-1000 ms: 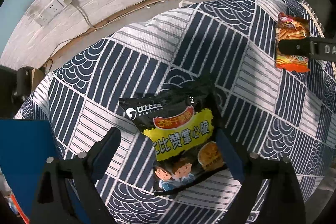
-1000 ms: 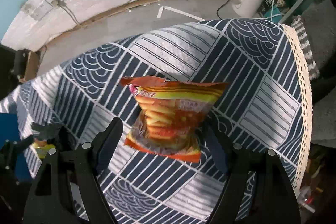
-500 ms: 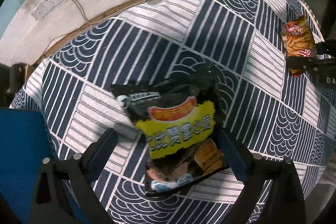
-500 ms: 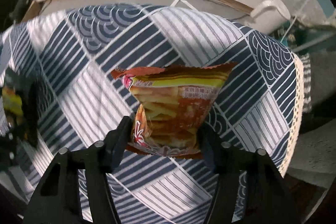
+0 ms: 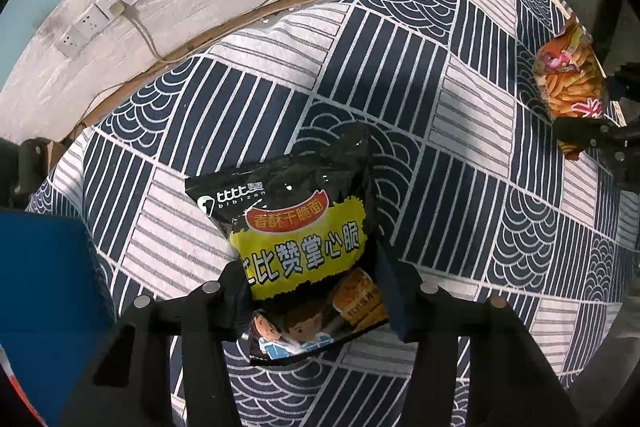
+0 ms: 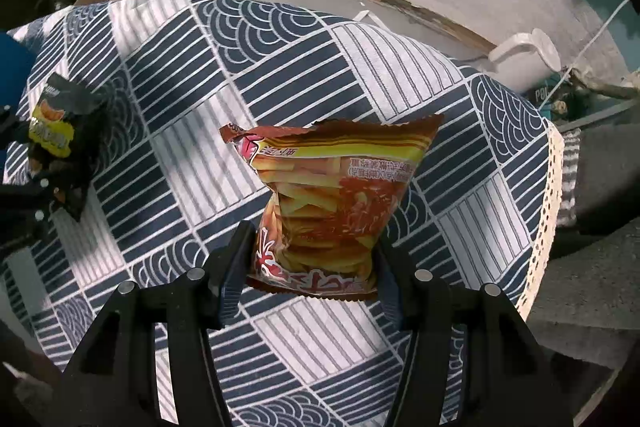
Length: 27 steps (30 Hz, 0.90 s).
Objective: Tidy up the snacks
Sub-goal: 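Lift both bags and carry them over the cardboard box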
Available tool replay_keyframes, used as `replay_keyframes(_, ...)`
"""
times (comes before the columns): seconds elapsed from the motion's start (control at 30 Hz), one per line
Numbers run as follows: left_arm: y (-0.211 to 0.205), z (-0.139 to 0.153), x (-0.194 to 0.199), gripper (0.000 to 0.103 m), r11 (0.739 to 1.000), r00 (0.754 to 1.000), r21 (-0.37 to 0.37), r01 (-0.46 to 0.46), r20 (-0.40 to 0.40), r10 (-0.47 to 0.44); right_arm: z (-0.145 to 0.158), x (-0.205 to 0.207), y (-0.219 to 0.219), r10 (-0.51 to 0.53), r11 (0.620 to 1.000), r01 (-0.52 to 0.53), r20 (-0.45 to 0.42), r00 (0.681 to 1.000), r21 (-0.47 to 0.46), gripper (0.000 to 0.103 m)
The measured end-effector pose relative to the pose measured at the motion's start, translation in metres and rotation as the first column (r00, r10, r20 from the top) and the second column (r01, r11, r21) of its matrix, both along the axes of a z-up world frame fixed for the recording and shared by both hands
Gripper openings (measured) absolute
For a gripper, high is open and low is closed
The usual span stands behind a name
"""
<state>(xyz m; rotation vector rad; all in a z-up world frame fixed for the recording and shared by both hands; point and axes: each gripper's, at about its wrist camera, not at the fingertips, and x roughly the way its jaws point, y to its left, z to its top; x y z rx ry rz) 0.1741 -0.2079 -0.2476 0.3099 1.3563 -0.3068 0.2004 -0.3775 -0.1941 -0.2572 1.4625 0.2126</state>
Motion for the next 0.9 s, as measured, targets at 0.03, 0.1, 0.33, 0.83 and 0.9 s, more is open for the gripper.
replay_keyframes(0.03, -0.001, 0.002, -0.002, 0.052, 1.0, 1.0, 0.001, 0.002, 0.001, -0.002, 0.003, -0.002, 0.002, 0.002, 1.0, -0.002, 0.002, 1.0, 0.0, 0.056)
replay_keyframes(0.1, -0.002, 0.006, -0.006, 0.052, 1.0, 1.0, 0.009, 0.014, 0.016, -0.014, 0.007, -0.003, 0.001, 0.008, 1.0, -0.008, 0.01, 1.0, 0.003, 0.056)
replay_keyframes(0.33, 0.001, 0.037, -0.025, 0.052, 0.999, 0.996, 0.008, 0.042, 0.076, -0.043, 0.03, -0.013, 0.011, 0.03, 1.0, -0.031, 0.04, 0.999, 0.007, 0.056)
replay_keyframes(0.83, 0.041, 0.118, -0.048, 0.052, 0.998, 0.973, 0.012, 0.055, 0.225, -0.056, 0.09, -0.052, 0.038, 0.091, 0.996, -0.093, 0.131, 0.987, 0.011, 0.056)
replay_keyframes(0.9, 0.045, 0.129, -0.052, 0.052, 0.998, 0.968, 0.006, 0.067, 0.242, -0.066, 0.102, -0.055, 0.042, 0.086, 0.996, -0.09, 0.151, 0.985, 0.022, 0.056)
